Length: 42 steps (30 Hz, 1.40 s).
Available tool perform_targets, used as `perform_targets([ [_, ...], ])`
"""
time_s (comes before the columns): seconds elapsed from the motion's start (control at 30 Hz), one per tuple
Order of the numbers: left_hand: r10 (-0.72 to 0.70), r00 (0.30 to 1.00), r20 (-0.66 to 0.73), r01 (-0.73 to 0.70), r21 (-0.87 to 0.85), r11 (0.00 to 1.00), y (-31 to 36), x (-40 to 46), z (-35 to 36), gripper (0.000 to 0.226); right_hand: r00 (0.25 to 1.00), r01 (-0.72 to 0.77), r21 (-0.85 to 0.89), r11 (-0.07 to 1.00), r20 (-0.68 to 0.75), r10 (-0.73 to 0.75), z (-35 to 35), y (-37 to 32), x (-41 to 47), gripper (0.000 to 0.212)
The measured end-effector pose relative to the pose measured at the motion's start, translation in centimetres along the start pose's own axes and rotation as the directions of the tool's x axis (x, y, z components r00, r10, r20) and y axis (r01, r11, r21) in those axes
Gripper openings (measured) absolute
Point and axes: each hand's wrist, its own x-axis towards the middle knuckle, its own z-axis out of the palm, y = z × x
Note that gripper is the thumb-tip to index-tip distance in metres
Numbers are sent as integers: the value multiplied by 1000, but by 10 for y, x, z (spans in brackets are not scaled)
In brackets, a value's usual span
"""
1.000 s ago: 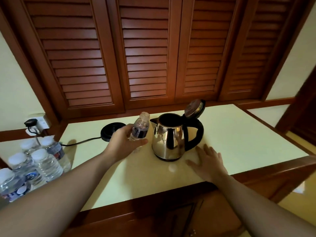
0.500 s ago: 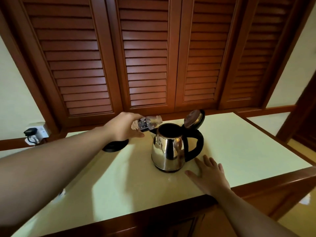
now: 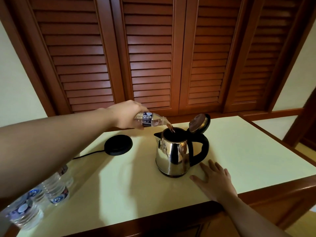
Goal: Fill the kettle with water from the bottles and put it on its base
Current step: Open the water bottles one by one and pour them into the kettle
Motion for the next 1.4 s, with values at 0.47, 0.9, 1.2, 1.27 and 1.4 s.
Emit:
perform_targets([
  [0.47,64,995,70,-71,88,994,0,17,-6,53,1000,-18,27,999,-8,18,0,0,-1,92],
  [0.9,80,990,112,-95,130,987,8,29,-23,51,1000,-16,26,1000,-18,17,0,0,-2,92],
  [1.2,87,983,160,-116,176,978,14,37,-26,48,999,-13,49,999,-29,14,1,1,-3,92],
  [1.27,71,985,158,-96,157,983,14,38,-25,58,999,-10,45,999,-30,11,1,1,-2,93],
  [1.4,44,982,185,-60,82,995,13,40,-26,61,999,-20,51,999,-35,22,2,2,-1,92],
])
